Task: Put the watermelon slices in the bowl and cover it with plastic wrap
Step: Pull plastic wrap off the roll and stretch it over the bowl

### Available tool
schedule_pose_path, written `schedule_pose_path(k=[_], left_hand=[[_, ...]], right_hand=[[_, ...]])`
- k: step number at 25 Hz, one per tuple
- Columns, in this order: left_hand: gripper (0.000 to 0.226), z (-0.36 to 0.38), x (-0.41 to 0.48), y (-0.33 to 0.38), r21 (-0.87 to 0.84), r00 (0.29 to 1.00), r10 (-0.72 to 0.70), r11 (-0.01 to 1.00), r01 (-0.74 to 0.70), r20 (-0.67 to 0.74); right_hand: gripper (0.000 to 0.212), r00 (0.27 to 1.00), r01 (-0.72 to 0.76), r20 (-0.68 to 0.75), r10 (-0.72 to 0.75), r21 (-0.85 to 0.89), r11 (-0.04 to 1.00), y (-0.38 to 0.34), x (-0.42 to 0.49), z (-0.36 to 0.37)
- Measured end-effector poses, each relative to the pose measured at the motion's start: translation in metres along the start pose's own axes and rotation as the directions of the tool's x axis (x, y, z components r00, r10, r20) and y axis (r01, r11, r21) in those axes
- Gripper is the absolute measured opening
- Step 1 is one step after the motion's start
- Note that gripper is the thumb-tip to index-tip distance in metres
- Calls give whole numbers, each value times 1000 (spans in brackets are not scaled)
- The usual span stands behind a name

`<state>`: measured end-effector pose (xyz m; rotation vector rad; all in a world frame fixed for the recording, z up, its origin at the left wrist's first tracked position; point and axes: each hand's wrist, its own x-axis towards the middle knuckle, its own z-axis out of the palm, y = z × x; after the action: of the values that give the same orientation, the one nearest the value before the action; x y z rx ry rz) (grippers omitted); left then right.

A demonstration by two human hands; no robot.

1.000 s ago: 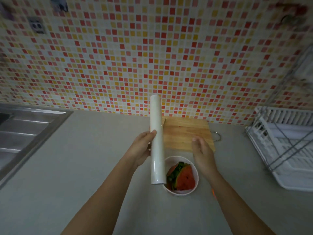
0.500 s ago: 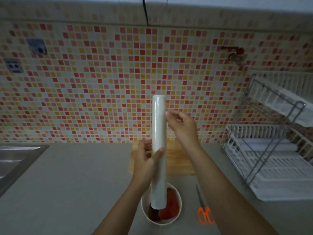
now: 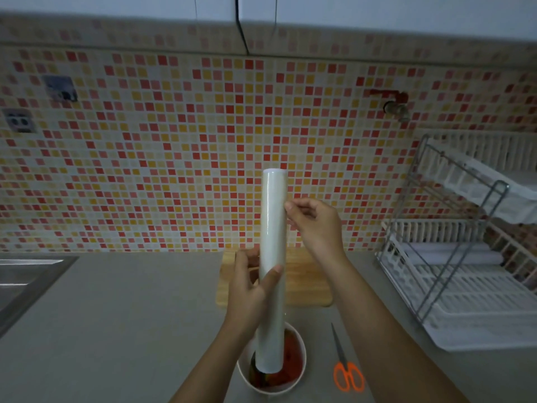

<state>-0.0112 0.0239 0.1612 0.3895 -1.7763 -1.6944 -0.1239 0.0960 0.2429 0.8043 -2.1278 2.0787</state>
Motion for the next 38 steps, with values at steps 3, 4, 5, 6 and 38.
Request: schedule_pose_path(k=[3, 4, 5, 6, 38], left_hand=[[32, 2, 0, 3, -36, 1000, 6, 999, -7, -28], [28, 2, 1, 5, -53, 999, 3, 999, -5, -32], [25, 2, 1, 7, -59, 1000, 2, 998, -4, -31], [24, 1, 2, 8, -51, 1000, 3, 999, -4, -26], [45, -12, -9, 16, -55, 992, 108, 993, -105, 61]], right_hand=[[8, 995, -67, 74, 65, 24, 997, 3, -8, 0], [7, 995, -55, 79, 53, 22, 998, 5, -11, -1], [6, 997, -40, 74, 37, 27, 999, 6, -14, -1], [4, 997, -33, 65, 31, 33, 999, 7, -16, -1], [19, 993, -116, 71, 99, 323, 939, -19, 3, -3]])
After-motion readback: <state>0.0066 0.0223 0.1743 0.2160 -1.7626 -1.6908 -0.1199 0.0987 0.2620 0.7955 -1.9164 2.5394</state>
